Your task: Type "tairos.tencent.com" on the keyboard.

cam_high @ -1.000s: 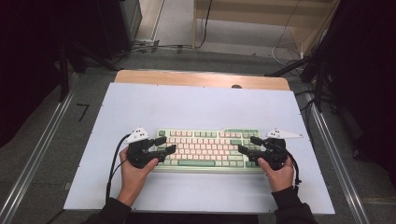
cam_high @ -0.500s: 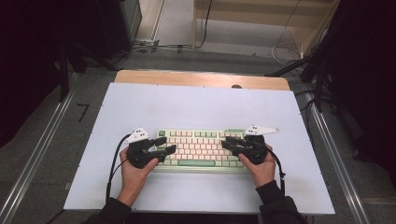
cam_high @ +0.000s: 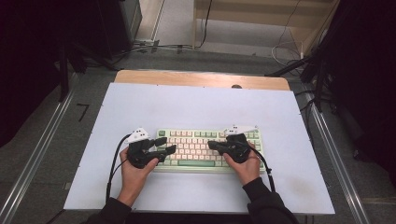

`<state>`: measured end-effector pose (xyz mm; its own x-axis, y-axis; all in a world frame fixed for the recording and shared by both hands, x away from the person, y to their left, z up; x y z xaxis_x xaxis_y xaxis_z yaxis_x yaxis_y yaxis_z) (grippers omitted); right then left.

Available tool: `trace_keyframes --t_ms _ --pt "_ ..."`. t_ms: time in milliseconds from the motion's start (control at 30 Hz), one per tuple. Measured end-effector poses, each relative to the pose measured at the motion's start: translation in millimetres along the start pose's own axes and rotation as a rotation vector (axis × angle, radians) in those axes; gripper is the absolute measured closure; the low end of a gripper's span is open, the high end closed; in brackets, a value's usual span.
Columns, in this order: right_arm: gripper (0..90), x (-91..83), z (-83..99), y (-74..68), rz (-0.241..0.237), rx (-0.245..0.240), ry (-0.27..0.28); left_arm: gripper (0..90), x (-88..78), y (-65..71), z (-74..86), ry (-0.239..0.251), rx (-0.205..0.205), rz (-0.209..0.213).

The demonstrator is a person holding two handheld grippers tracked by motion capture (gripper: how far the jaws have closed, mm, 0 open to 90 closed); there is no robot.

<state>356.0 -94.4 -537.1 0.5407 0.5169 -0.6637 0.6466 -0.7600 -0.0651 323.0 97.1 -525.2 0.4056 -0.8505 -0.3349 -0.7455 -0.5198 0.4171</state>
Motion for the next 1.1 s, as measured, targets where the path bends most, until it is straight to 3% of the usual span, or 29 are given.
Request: trace_keyframes --t_ms 833,1000,1100 --pt "86.0 14.6 2.8 0.2 0.078 -0.042 -0.060 43.9 0.4 -0.2 0.8 -0.004 -0.002 -0.002" --pt "72.8 7.5 -3.7 -0.9 0.058 -0.031 -0.025 43.9 0.3 -0.1 0.6 -0.003 -0.001 -0.002" --pt "53.2 1.5 -9.5 1.1 0.042 0.008 0.010 43.9 0.1 0.0 0.5 -0.003 0.000 -0.001"
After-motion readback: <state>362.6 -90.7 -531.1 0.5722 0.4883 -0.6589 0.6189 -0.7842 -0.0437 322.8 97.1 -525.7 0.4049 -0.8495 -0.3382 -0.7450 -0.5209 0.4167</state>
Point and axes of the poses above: each handheld gripper's, and its own axes: x roughly forward along the jaws, z roughly out of its underside, y roughly to its right, the point moved 9 cm from there along x, roughly forward along the jaws, and after that the axes turned 15 degrees about z, right-handed, at the moved point
